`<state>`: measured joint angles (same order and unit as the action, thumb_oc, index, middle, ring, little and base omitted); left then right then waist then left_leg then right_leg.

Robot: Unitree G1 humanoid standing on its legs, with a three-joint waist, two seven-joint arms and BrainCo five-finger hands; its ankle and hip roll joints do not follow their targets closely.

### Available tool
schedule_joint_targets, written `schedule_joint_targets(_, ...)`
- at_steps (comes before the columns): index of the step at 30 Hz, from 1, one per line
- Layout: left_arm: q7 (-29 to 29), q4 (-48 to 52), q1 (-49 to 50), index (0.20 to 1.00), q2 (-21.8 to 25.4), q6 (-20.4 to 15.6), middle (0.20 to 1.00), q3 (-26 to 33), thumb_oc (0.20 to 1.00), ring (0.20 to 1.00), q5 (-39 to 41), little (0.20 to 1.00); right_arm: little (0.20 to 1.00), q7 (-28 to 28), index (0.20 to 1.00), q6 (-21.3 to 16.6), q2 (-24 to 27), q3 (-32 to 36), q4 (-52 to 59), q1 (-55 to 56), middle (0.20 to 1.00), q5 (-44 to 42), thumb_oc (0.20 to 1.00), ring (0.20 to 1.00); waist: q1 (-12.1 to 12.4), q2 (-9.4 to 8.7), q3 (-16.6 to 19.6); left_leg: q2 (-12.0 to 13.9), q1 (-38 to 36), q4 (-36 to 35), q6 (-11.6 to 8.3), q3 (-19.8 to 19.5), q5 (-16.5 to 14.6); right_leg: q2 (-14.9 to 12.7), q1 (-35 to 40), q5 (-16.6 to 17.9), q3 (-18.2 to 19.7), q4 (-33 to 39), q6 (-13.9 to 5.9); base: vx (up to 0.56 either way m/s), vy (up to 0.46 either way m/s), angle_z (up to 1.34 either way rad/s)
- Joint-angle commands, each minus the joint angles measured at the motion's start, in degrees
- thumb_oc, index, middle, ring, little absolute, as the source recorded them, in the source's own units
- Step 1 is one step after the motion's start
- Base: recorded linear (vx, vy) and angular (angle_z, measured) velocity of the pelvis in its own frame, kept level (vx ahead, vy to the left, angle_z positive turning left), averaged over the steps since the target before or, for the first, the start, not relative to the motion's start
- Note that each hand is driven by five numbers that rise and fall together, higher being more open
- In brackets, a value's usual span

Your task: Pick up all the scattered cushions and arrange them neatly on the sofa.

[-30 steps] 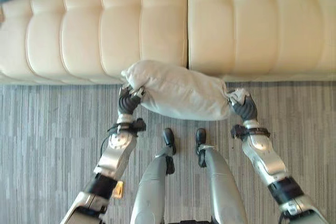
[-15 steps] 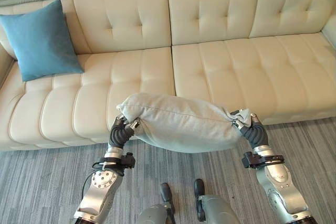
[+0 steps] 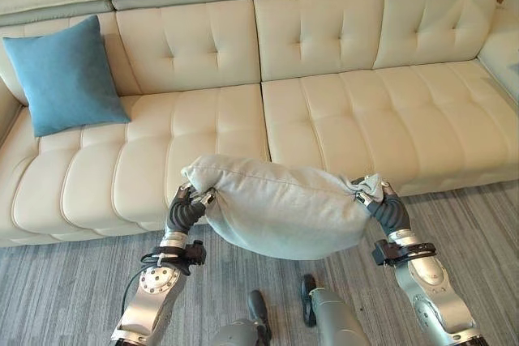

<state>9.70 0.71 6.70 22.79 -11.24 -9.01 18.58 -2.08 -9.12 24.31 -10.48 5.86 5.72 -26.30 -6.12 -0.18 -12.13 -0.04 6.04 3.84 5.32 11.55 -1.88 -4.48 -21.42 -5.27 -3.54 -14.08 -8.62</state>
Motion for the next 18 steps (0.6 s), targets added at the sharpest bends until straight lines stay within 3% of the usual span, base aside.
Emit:
schedule_joint_targets(1, -2.77, 4.73, -3.02, 0.200, -0.24, -4.52, 0.200, -0.63, 0.200, 0.200, -2.92, 0.200, 0.200, 3.67, 0.200, -5.08, -2.26, 0.99, 5.71, -1.65, 0.200, -3.82, 0.200, 0.200, -2.02, -0.17, 0.80, -4.48, -15.94, 4.36, -4.92, -3.28, -14.82, 0.06, -1.40, 9.86, -5.44, 10.98, -2.10, 0.39, -0.144, 0.61)
schedule_joint_targets(4, -3.81, 4.82, -2.54, 0.200, -0.76, -4.64, 0.200, -1.03, 0.200, 0.200, -2.68, 0.200, 0.200, 4.55, 0.200, -5.08, -2.31, 2.14, 6.51, 0.45, 0.200, -4.58, 0.200, 0.200, -3.11, 0.35, 1.56, -4.14, -18.66, 3.88, -6.08, -4.97, -15.09, -0.12, -0.99, 10.46, -5.61, 11.02, -1.95, 0.36, -0.165, 0.66)
schedule_joint_targets(5, -4.38, 4.50, -1.79, 0.200, -1.85, -4.83, 0.200, -1.58, 0.200, 0.200, -2.03, 0.200, 0.200, 5.24, 0.200, -5.06, -1.88, 3.32, 6.67, 1.92, 0.200, -4.90, 0.200, 0.200, -3.94, 1.55, 2.29, -2.72, -18.94, 6.21, -8.53, -5.63, -12.76, 0.42, 0.33, 12.16, -4.25, 9.57, -0.57, 0.27, -0.162, 0.42)
schedule_joint_targets(6, -4.38, 4.49, -1.80, 0.200, -1.83, -4.84, 0.200, -1.57, 0.200, 0.200, -2.03, 0.200, 0.200, 5.24, 0.200, -5.06, -1.90, 3.31, 6.68, 1.91, 0.200, -4.90, 0.200, 0.200, -4.04, 1.34, 2.40, -2.95, -18.77, 6.16, -8.51, -5.73, -12.55, 0.18, 0.22, 12.33, -4.21, 9.69, -0.58, 0.43, -0.345, 0.41)
schedule_joint_targets(7, -4.79, 4.20, -2.44, 0.200, -2.07, -4.55, 0.200, -2.59, 0.200, 0.200, -1.06, 0.200, 0.200, 4.70, 0.200, -5.23, -0.99, 4.06, 6.20, 1.64, 0.200, -4.65, 0.200, 0.200, -4.56, 2.34, 2.29, 0.42, -15.50, 13.28, -11.47, -5.57, -6.84, 0.37, 1.17, 11.86, -4.70, 8.53, 0.80, 0.22, -0.243, 0.38)
schedule_joint_targets(9, -5.54, 4.47, -1.76, 0.200, -2.16, -4.51, 0.200, -2.28, 0.200, 0.200, -0.61, 0.200, 0.200, 4.50, 0.200, -5.36, 0.08, 4.70, 5.93, 1.53, 0.200, -4.17, 0.200, 0.200, -4.72, 2.72, 2.99, 3.34, -12.66, 18.53, -12.40, -4.62, -1.58, 0.48, 2.42, 9.93, -5.53, 8.32, 2.71, 0.24, -0.227, 0.44)
schedule_joint_targets(10, -5.54, 4.47, -1.75, 0.200, -2.17, -4.51, 0.200, -2.27, 0.200, 0.200, -0.61, 0.200, 0.200, 4.50, 0.200, -5.36, 0.08, 4.69, 5.94, 1.53, 0.200, -4.17, 0.200, 0.200, -4.74, 2.75, 3.02, 3.36, -12.61, 18.58, -12.41, -4.64, -1.61, 0.49, 2.40, 9.92, -5.56, 8.32, 2.71, 0.32, -0.218, 0.03)
schedule_joint_targets(11, -5.36, 3.97, -1.70, 0.200, -2.25, -4.45, 0.200, -1.95, 0.200, 0.200, -0.58, 0.200, 0.200, 4.03, 0.200, -5.36, 1.07, 5.11, 5.37, 1.02, 0.200, -4.11, 0.200, 0.200, -3.96, 3.10, 3.29, 4.26, -10.78, 22.32, -12.28, -4.27, 2.07, 2.52, 5.02, 7.81, -5.39, 8.53, 4.24, 0.33, -0.203, -0.24)
schedule_joint_targets(13, -5.97, 3.98, -2.02, 0.200, -2.16, -4.27, 0.200, -1.85, 0.200, 0.200, -0.10, 0.200, 0.200, 4.13, 0.200, -4.94, 1.21, 5.39, 5.31, 0.98, 0.200, -4.17, 0.200, 0.200, -3.48, 2.35, 3.57, 4.49, -7.87, 21.47, -10.60, -2.73, 1.14, 2.35, 6.86, 6.56, -4.62, 9.69, 4.60, 0.32, -0.192, -0.26)
schedule_joint_targets(14, -6.04, 3.90, -2.10, 0.200, -2.26, -4.12, 0.200, -1.77, 0.200, 0.200, -0.21, 0.200, 0.200, 3.85, 0.200, -5.15, 1.52, 5.66, 5.31, 0.80, 0.200, -3.78, 0.200, 0.200, -2.94, 1.78, 3.27, 5.03, -5.19, 20.70, -9.80, -1.64, -1.32, 1.99, 8.33, 5.66, -4.17, 10.33, 4.47, 0.15, -0.080, -0.19)
schedule_joint_targets(15, -6.04, 3.90, -2.13, 0.200, -2.22, -4.11, 0.200, -1.76, 0.200, 0.200, -0.22, 0.200, 0.200, 3.84, 0.200, -5.15, 1.48, 5.66, 5.31, 0.77, 0.200, -3.77, 0.200, 0.200, -2.94, 1.59, 3.40, 4.82, -4.98, 20.65, -9.70, -1.58, -1.15, 1.79, 8.14, 5.83, -4.09, 10.42, 4.44, 0.19, -0.069, -0.09)
schedule_joint_targets(17, -6.53, 3.81, -2.25, 0.200, -2.46, -3.88, 0.200, -1.92, 0.200, 0.200, -0.53, 0.200, 0.200, 3.60, 0.200, -5.16, 1.57, 6.04, 5.53, 0.38, 0.200, -3.45, 0.200, 0.200, -1.66, 0.49, 1.99, 4.12, 0.55, 15.42, -8.51, -0.69, -5.32, 0.97, 11.45, 4.67, -2.77, 11.09, 4.14, 0.21, -0.043, 0.17)
schedule_joint_targets(18, -6.53, 3.80, -2.28, 0.200, -2.42, -3.88, 0.200, -1.90, 0.200, 0.200, -0.54, 0.200, 0.200, 3.60, 0.200, -5.16, 1.53, 6.03, 5.53, 0.34, 0.200, -3.45, 0.200, 0.200, -1.71, 0.29, 2.15, 3.88, 0.68, 15.12, -8.45, -0.65, -4.95, 0.76, 11.24, 4.83, -2.73, 11.18, 4.12, 0.23, -0.026, 0.22)
